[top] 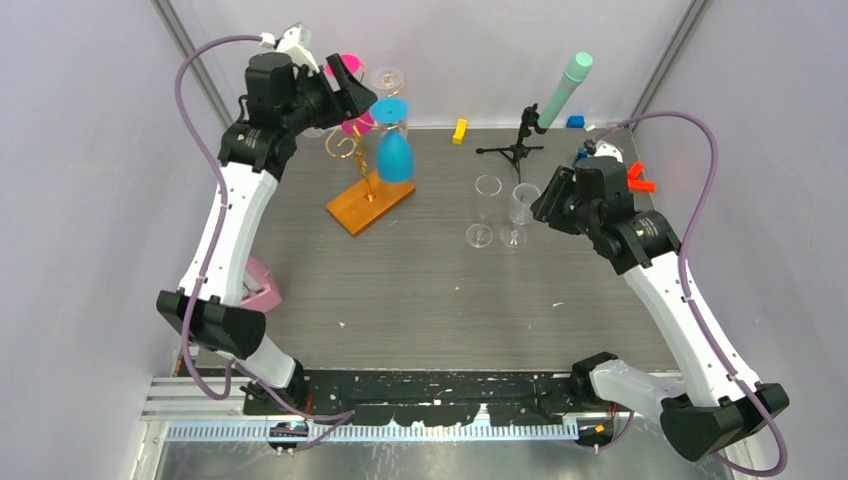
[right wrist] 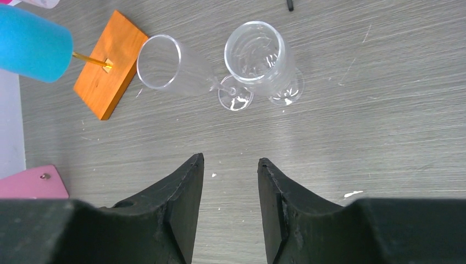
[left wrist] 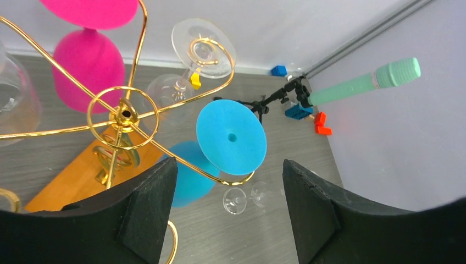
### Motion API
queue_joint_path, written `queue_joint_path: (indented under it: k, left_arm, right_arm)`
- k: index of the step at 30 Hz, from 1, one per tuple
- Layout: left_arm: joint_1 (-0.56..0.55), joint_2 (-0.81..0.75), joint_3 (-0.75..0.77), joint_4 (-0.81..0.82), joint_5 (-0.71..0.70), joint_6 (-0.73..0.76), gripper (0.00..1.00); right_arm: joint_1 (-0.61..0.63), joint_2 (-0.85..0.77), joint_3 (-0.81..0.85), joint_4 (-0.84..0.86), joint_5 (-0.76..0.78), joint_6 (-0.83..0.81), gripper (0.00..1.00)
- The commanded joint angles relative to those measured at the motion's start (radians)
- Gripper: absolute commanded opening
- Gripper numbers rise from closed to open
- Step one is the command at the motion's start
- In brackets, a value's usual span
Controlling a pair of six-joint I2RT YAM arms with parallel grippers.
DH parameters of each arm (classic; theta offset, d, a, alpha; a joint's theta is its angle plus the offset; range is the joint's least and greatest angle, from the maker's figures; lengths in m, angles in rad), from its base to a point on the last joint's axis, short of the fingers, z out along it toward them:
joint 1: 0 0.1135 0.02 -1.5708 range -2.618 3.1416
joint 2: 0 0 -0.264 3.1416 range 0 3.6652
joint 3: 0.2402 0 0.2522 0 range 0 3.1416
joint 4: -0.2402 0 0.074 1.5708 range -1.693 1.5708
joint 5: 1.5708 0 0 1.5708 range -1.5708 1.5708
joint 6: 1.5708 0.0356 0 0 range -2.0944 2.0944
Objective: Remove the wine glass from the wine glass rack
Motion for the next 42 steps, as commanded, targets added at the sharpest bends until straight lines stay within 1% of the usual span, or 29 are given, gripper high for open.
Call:
queue_joint_path:
  k: [1, 6, 10, 16, 18, 22, 26, 30, 36, 39, 42]
  left_arm:
    - [-0.001, 0.043, 0.027, 0.061, 0.045, -0.052, 0.71]
    - [-0.001, 0.088, 0.035, 0.069, 0.063, -0.092, 0.67]
    - [0.001, 0.087, -0.001, 0.098, 0.036, -0.143, 0.65]
    - [0.015, 0.117, -0.017, 0.141, 0.081, -0.238, 0.55]
    - [0.018, 0.115, -0.034, 0.151, 0.076, -0.261, 0.52]
    - [0.022, 0.076, -0.110, 0.208, 0.019, -0.295, 0.51]
    - [0.022, 0.072, -0.115, 0.206, 0.009, -0.300, 0.51]
    - [0.023, 0.084, -0.124, 0.225, 0.056, -0.339, 0.50]
    - [0.027, 0.084, -0.156, 0.301, 0.140, -0.425, 0.43]
    - [0.034, 0.087, -0.174, 0.352, 0.188, -0.479, 0.35]
    - [0.042, 0.082, -0.201, 0.395, 0.210, -0.516, 0.20]
  right_arm:
    - [-0.004, -0.028, -0.013, 0.020, -0.055, 0.031, 0.46]
    - [-0.004, -0.056, -0.032, 0.023, -0.072, 0.042, 0.45]
    - [-0.004, -0.085, -0.047, 0.024, -0.059, 0.045, 0.45]
    - [-0.004, -0.102, -0.068, 0.023, -0.057, 0.045, 0.46]
    - [-0.005, -0.108, -0.077, 0.023, -0.057, 0.047, 0.45]
    - [-0.004, -0.117, -0.089, 0.024, -0.050, 0.047, 0.46]
    - [-0.004, -0.118, -0.093, 0.023, -0.048, 0.044, 0.45]
    - [-0.004, -0.116, -0.096, 0.026, -0.048, 0.042, 0.45]
    - [-0.004, -0.123, -0.100, 0.025, -0.046, 0.042, 0.45]
    - [-0.004, -0.125, -0.101, 0.026, -0.045, 0.041, 0.45]
    - [-0.004, -0.126, -0.100, 0.025, -0.051, 0.041, 0.46]
